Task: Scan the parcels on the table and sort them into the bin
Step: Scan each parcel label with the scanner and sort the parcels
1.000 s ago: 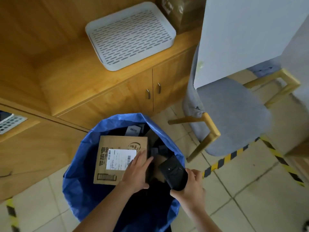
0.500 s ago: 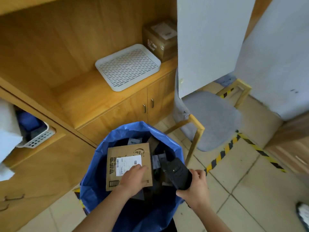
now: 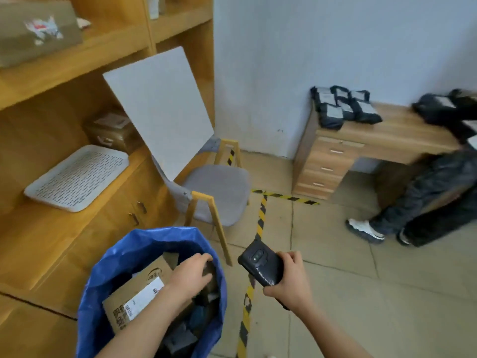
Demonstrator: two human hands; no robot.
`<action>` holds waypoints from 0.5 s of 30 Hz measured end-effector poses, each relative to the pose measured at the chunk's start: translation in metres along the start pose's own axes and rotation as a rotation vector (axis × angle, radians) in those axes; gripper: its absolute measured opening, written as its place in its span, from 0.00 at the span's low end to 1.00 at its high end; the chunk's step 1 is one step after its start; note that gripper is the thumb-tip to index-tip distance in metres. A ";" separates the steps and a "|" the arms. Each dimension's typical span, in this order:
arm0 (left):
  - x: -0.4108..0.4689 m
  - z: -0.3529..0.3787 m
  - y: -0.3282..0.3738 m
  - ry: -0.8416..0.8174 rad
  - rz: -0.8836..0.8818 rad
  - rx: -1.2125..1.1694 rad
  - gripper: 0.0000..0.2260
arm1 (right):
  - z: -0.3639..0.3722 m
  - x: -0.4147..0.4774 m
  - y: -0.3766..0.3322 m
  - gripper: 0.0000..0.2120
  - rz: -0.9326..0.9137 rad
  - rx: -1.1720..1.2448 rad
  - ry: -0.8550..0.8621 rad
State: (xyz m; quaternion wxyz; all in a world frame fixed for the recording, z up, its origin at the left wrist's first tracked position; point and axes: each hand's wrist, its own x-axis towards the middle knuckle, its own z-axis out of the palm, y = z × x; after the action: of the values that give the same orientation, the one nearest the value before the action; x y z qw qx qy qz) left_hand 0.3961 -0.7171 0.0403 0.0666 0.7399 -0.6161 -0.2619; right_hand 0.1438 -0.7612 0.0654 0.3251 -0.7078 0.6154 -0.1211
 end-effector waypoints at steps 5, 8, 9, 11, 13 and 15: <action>0.015 0.015 0.092 -0.031 0.259 0.078 0.17 | -0.063 -0.060 0.065 0.38 0.152 0.120 0.188; 0.021 0.033 0.162 -0.062 0.420 0.120 0.18 | -0.101 -0.103 0.115 0.38 0.279 0.153 0.286; 0.023 0.041 0.188 -0.078 0.472 0.135 0.19 | -0.114 -0.119 0.132 0.38 0.323 0.159 0.317; 0.024 0.061 0.241 -0.118 0.571 0.178 0.19 | -0.139 -0.153 0.166 0.38 0.413 0.150 0.384; 0.019 0.082 0.297 -0.158 0.670 0.229 0.17 | -0.163 -0.189 0.198 0.38 0.508 0.124 0.443; 0.009 0.106 0.354 -0.196 0.787 0.266 0.17 | -0.185 -0.228 0.232 0.36 0.609 0.092 0.488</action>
State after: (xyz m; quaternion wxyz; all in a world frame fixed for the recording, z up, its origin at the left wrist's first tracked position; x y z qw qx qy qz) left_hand 0.0369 -0.7846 0.0965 0.0067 0.4221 -0.8833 -0.2038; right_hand -0.1940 -0.6091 0.1166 0.2215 -0.4278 0.8504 -0.2114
